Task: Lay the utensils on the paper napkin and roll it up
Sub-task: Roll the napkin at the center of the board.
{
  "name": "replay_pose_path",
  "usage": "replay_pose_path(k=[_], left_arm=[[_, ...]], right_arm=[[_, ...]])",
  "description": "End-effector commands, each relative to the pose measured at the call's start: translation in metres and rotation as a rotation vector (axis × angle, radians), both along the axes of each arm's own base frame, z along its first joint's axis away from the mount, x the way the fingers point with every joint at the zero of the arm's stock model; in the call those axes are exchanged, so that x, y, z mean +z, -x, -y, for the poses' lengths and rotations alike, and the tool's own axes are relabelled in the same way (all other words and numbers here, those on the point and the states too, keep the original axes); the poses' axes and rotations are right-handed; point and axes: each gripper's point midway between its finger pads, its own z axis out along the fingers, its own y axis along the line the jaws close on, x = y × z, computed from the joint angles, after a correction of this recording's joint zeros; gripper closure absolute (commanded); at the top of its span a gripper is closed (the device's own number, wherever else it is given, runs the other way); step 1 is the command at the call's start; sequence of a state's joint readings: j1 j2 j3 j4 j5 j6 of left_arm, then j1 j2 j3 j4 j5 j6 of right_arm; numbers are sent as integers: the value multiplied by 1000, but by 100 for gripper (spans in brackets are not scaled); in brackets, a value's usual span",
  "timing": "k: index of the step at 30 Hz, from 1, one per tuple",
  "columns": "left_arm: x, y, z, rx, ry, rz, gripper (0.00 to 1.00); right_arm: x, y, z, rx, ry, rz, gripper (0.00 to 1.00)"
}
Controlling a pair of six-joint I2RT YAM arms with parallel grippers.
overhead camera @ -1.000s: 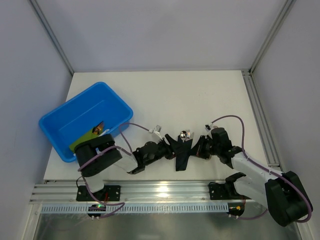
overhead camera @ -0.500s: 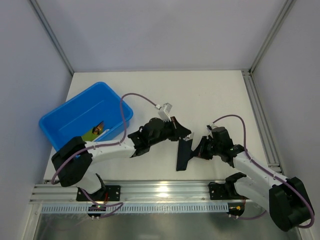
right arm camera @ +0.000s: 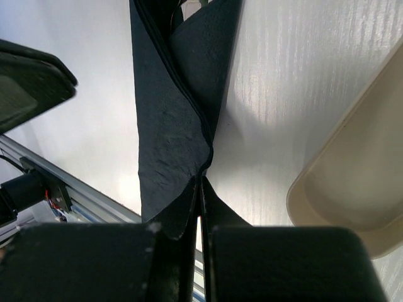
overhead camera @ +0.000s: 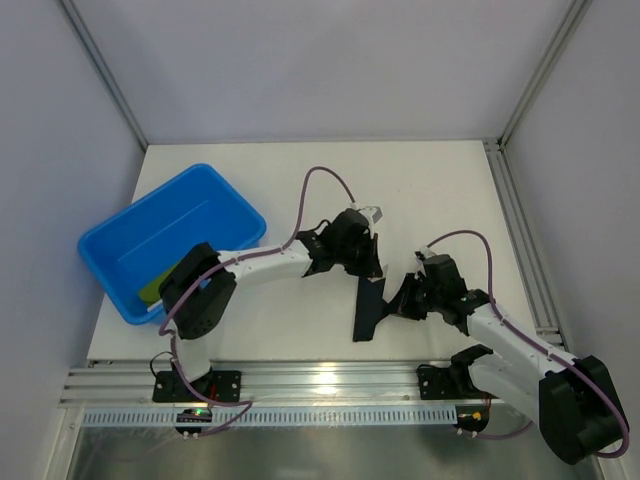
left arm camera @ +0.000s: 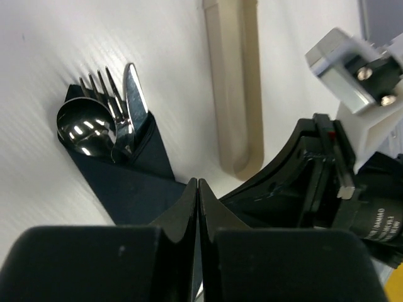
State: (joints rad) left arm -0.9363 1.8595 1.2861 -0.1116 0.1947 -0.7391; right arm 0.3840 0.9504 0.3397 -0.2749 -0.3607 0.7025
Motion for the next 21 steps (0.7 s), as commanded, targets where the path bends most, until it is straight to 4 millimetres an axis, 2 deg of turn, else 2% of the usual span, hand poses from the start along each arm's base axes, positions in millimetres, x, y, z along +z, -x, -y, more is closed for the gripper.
replay_pose_path(k=[1, 2, 3, 12, 21], left_arm=[[-10, 14, -9, -111, -97, -9, 100], [-14, 15, -9, -121, -111, -14, 100], [-26, 20, -12, -138, -144, -44, 100], [-44, 14, 0, -155, -182, -23, 100], [-39, 4, 13, -152, -161, 19, 100]], right_arm=[[16, -13, -2, -8, -3, 56, 96], [16, -13, -2, -9, -3, 54, 96], [17, -14, -2, -9, -5, 57, 96], [14, -13, -3, -1, -1, 53, 96], [14, -12, -5, 10, -2, 55, 97]])
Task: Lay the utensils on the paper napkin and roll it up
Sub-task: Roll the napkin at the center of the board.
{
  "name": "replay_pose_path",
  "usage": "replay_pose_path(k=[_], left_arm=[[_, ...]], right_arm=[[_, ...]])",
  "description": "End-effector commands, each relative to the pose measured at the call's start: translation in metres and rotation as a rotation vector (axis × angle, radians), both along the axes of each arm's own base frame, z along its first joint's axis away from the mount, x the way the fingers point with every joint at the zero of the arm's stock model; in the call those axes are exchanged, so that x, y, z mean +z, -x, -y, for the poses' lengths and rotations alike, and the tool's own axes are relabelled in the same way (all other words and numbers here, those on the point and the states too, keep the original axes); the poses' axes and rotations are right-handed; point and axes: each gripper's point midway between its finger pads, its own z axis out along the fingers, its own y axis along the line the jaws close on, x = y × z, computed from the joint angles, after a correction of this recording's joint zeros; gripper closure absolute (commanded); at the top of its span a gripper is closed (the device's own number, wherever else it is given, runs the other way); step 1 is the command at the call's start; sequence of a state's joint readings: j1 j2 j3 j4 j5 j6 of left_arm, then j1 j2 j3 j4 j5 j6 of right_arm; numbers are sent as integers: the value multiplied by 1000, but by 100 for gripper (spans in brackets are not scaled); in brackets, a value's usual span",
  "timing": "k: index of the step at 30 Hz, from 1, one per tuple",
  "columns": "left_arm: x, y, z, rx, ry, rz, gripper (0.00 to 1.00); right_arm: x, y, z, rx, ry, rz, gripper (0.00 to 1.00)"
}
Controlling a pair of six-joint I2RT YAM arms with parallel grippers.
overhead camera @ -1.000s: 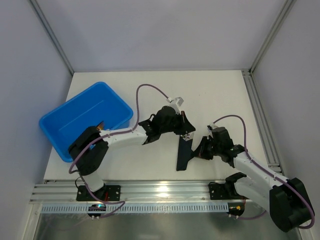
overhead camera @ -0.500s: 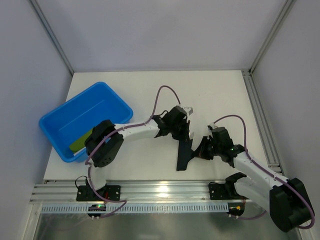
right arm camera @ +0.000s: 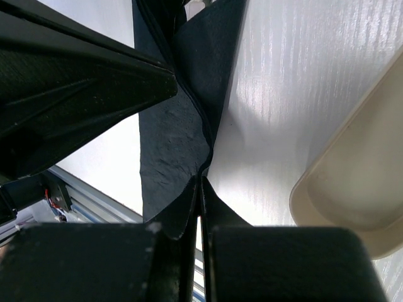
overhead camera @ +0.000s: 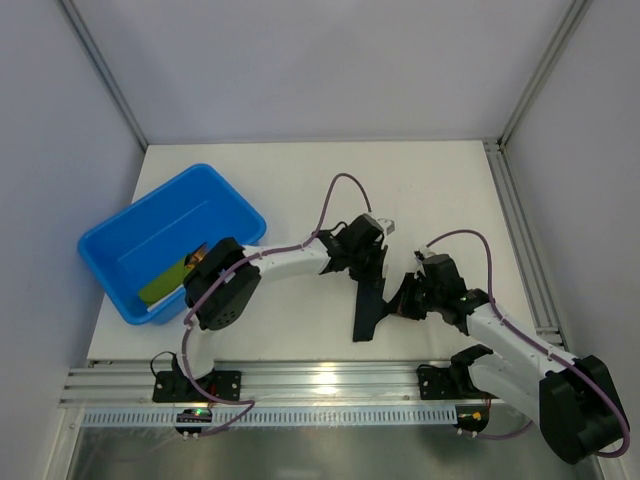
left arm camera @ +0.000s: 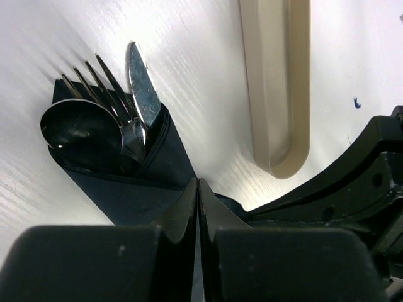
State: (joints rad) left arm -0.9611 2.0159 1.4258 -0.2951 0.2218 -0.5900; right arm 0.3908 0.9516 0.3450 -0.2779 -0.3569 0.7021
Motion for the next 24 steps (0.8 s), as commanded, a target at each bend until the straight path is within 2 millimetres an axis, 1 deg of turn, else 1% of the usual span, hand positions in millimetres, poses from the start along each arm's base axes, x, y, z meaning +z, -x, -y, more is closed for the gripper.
replay_pose_path(k=[1, 2, 3, 4, 5, 7, 14, 20, 24], left_arm=[[11, -11, 13, -8, 32, 51, 100], [3, -10, 12, -10, 9, 39, 100], [7, -13, 16, -16, 14, 44, 100], [4, -12, 18, -25, 10, 35, 100], [-4, -12, 17, -27, -5, 24, 100], [-8, -13, 19, -28, -11, 21, 100], [-31, -15, 10, -17, -75, 17, 100], [-35, -18, -1, -3, -111, 43, 100], [-36, -18, -4, -9, -122, 46, 100]], right_arm=[[13, -12, -4, 5, -4, 53, 96], [13, -12, -4, 5, -5, 56, 97], [12, -12, -4, 4, -1, 53, 96], [12, -12, -4, 6, -1, 53, 96], [12, -12, -4, 5, 1, 52, 96], [12, -13, -4, 2, -1, 54, 96], [13, -14, -2, 1, 11, 61, 96], [5, -16, 19, -75, 125, 42, 96], [0, -12, 24, -82, 161, 13, 96]])
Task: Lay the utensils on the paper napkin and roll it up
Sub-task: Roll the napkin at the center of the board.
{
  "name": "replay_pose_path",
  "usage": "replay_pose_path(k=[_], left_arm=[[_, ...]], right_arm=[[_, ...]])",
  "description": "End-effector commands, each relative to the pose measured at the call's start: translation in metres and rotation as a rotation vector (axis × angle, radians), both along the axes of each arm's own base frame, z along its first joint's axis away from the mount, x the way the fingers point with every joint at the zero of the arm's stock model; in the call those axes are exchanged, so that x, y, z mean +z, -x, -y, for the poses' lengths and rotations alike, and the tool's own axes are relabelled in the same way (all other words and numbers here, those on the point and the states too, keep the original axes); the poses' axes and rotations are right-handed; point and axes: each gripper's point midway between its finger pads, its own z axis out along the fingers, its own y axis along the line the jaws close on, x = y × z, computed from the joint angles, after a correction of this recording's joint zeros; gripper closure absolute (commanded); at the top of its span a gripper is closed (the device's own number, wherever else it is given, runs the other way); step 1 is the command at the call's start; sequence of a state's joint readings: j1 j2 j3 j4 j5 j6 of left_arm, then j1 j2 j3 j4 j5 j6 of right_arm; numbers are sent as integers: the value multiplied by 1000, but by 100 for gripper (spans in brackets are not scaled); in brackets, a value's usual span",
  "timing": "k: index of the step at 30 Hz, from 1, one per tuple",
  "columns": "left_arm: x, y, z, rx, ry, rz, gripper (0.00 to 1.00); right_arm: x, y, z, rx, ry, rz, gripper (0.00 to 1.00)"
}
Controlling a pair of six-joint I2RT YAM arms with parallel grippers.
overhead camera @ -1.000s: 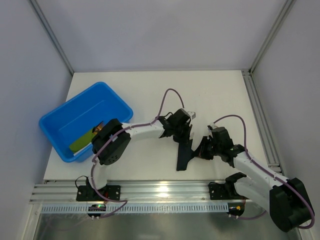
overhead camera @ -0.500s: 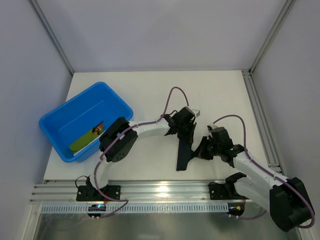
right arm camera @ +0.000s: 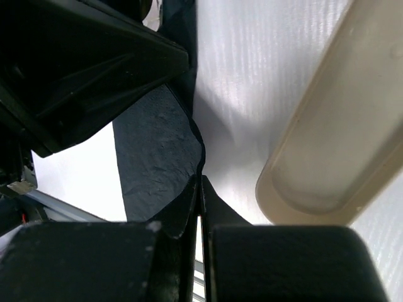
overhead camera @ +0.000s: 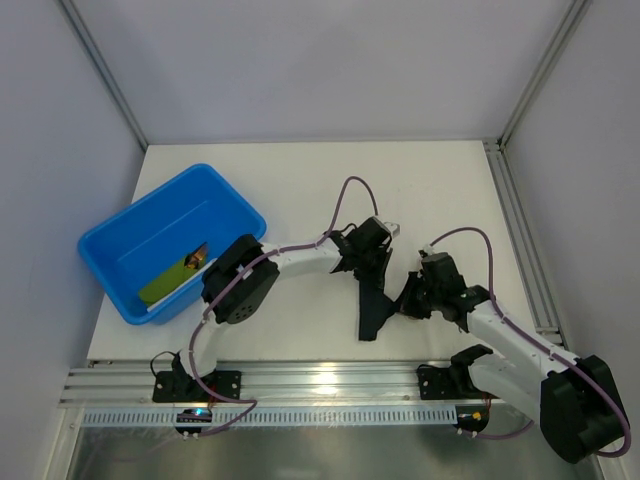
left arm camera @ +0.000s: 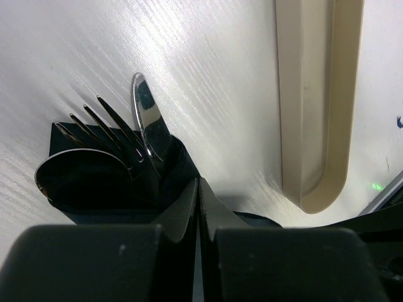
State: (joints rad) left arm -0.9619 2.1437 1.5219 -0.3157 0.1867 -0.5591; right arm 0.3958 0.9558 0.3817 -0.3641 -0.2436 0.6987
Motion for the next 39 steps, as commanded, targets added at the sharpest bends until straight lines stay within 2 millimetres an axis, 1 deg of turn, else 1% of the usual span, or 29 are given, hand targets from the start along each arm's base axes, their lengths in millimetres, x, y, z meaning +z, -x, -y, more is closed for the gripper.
replay_pose_path(k=[1, 6, 14, 21, 24, 29, 30, 32, 33, 39], left_arm=[[-5, -4, -14, -5, -60, 32, 100], [-7, -7, -18, -6, -70, 38, 100], [-9, -9, -21, -6, -74, 33, 100], [-9, -12, -23, -2, -71, 31, 100], [-7, -10, -20, -16, -53, 29, 100], [0, -6, -12, -54, 1, 32, 100], [6, -8, -10, -57, 18, 46, 100], [10, -9, -10, -62, 26, 62, 100], [19, -11, -8, -59, 43, 80, 100], [38, -21, -7, -37, 72, 121, 100]], right_arm=[[4, -7, 8, -21, 60, 22, 96], [-5, -1, 9, -13, 91, -10, 96], [-15, 9, 6, 7, 130, -40, 96], [-28, 13, 11, 3, 185, -64, 96], [-32, 13, 14, -4, 213, -73, 96], [-38, 11, 14, -2, 229, -78, 96], [-38, 11, 13, -3, 227, -78, 96], [-39, 11, 13, -4, 224, -78, 96], [-39, 11, 13, -5, 224, -78, 96], [-41, 13, 15, -7, 228, -81, 97]])
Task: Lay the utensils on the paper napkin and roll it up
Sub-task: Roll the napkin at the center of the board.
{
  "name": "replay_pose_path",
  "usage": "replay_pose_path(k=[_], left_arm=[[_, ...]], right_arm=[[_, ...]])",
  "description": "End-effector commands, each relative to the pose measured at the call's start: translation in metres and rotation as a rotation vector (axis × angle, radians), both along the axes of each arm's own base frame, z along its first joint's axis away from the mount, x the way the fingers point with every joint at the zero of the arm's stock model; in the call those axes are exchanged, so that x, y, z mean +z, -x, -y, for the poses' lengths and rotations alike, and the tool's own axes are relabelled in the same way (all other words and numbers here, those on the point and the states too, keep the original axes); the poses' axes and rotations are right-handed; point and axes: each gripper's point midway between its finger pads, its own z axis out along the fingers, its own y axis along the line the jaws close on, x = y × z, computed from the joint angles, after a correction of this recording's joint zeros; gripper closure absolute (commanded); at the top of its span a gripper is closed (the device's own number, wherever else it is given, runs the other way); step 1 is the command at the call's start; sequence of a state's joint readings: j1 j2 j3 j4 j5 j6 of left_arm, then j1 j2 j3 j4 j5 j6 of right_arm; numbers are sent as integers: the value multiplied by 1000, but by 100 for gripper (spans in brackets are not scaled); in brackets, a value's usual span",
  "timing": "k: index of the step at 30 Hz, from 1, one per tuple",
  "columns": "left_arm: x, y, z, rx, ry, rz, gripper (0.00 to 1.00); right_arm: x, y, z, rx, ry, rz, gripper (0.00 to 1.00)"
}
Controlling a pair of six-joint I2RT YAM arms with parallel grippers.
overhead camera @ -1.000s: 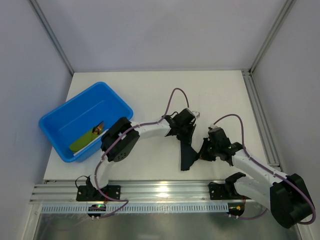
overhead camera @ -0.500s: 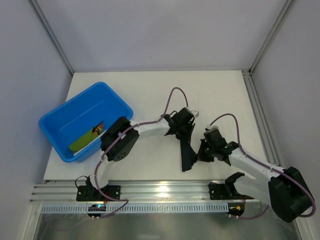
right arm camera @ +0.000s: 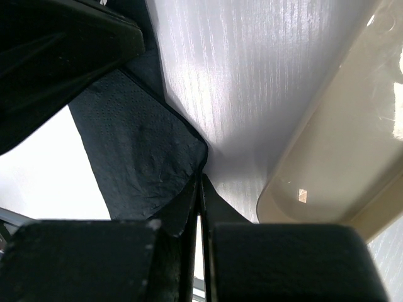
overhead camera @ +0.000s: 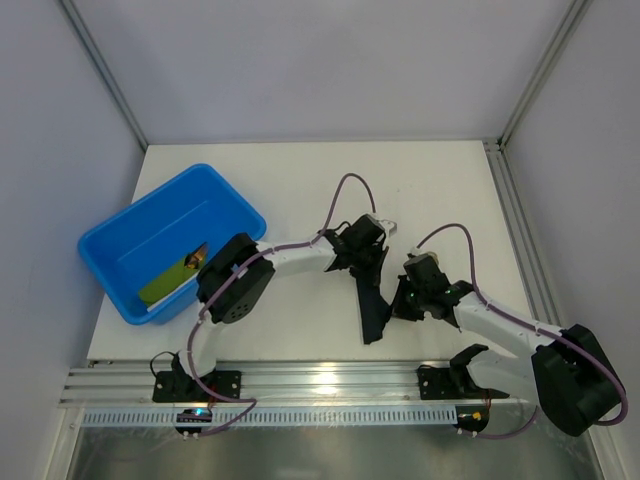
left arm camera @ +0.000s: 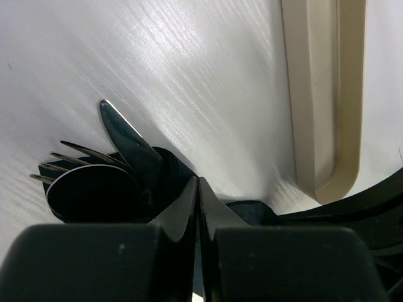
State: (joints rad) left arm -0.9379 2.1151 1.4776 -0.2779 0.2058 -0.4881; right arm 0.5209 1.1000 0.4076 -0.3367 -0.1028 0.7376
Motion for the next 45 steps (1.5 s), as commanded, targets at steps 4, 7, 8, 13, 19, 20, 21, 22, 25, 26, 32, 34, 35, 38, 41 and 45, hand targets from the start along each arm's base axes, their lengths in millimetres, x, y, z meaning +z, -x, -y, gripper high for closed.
replay_pose_path(k=[4, 7, 8, 13, 19, 20, 21, 22, 25, 26, 32, 34, 35, 38, 41, 45], left_arm=[[57, -18, 6, 8, 104, 114, 98], [68, -21, 7, 7, 128, 128, 96], [75, -21, 7, 8, 143, 133, 97], [85, 0, 2, -33, 206, 91, 100], [83, 28, -7, -47, 271, 25, 100], [85, 35, -6, -59, 279, 20, 100], [84, 39, -4, -67, 288, 17, 100], [80, 45, -5, -72, 285, 6, 100], [80, 62, 6, -97, 328, -9, 100], [72, 71, 5, -104, 325, -30, 100], [56, 80, 11, -89, 415, -71, 100], [47, 82, 9, -84, 418, -78, 100], [43, 82, 9, -84, 419, -81, 100], [34, 81, 10, -81, 433, -80, 100], [22, 80, 9, -66, 424, -81, 100], [5, 77, 3, -32, 373, -85, 100]], right_arm=[[-18, 12, 21, -26, 102, -33, 96], [-18, 13, 22, -31, 100, -35, 96], [-17, 13, 22, -36, 102, -33, 96], [-16, 13, 25, -58, 107, -32, 96], [-20, 15, 30, -87, 133, -30, 97], [-21, 16, 30, -86, 133, -34, 96], [-21, 15, 30, -87, 134, -33, 96], [-20, 15, 30, -88, 135, -33, 96], [-19, 14, 29, -83, 134, -30, 96], [-19, 14, 29, -84, 135, -29, 96], [-13, 13, 27, -78, 119, -14, 97], [-12, 13, 28, -76, 121, -12, 96], [-11, 12, 27, -74, 121, -9, 96], [-8, 11, 24, -63, 108, -4, 97], [-7, 11, 23, -60, 101, 1, 96], [-7, 10, 22, -52, 105, 2, 97]])
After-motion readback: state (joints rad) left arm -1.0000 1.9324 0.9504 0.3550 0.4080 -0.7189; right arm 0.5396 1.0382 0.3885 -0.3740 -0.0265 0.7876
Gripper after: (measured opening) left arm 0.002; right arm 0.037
